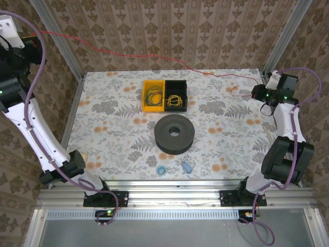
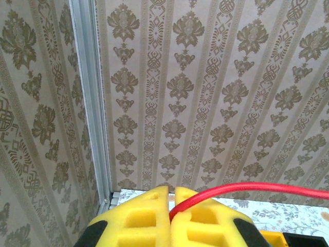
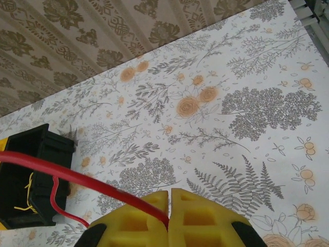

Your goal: Wrap the cables

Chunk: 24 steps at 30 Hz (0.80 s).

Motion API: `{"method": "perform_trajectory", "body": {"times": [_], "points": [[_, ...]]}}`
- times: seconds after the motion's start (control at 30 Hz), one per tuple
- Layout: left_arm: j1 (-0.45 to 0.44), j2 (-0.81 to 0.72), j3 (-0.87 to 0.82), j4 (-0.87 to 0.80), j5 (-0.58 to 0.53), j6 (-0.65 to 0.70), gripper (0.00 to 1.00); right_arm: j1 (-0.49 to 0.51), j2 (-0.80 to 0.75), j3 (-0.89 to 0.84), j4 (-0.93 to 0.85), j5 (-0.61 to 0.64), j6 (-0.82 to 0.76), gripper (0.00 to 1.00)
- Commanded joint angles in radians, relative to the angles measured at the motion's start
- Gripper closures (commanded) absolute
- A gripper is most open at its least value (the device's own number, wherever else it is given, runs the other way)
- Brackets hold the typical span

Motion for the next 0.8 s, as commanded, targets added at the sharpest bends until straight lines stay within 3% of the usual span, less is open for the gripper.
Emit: {"method": "perform_trajectory", "body": {"times": [0.0, 0.27, 0.4, 0.63, 0.77], "points": [[0.055, 0.014, 0.056, 0.052, -0.075, -0.044, 1.0, -0.049, 0.035, 0.022, -0.062, 0.084, -0.01, 1.0], [0.089, 0.06, 0.126, 0.047, -0.072, -0.055, 1.0, -0.054, 0.043, 0.023, -0.067, 0.067, -0.013, 1.0], [0.071, 0.053, 0.106, 0.07, -0.032, -0.07, 1.0, -0.029, 0.03, -0.004, -0.02, -0.018, -0.01, 1.0], [-0.061, 0.024, 0.086, 0.103, 0.003, -0.075, 1.0, 0.092, 0.046, -0.025, 0.11, -0.119, 0.1, 0.99], [-0.245, -0.015, 0.02, 0.152, -0.031, -0.045, 1.0, 0.205, 0.071, 0.006, 0.167, -0.077, 0.155, 0.99]]}}
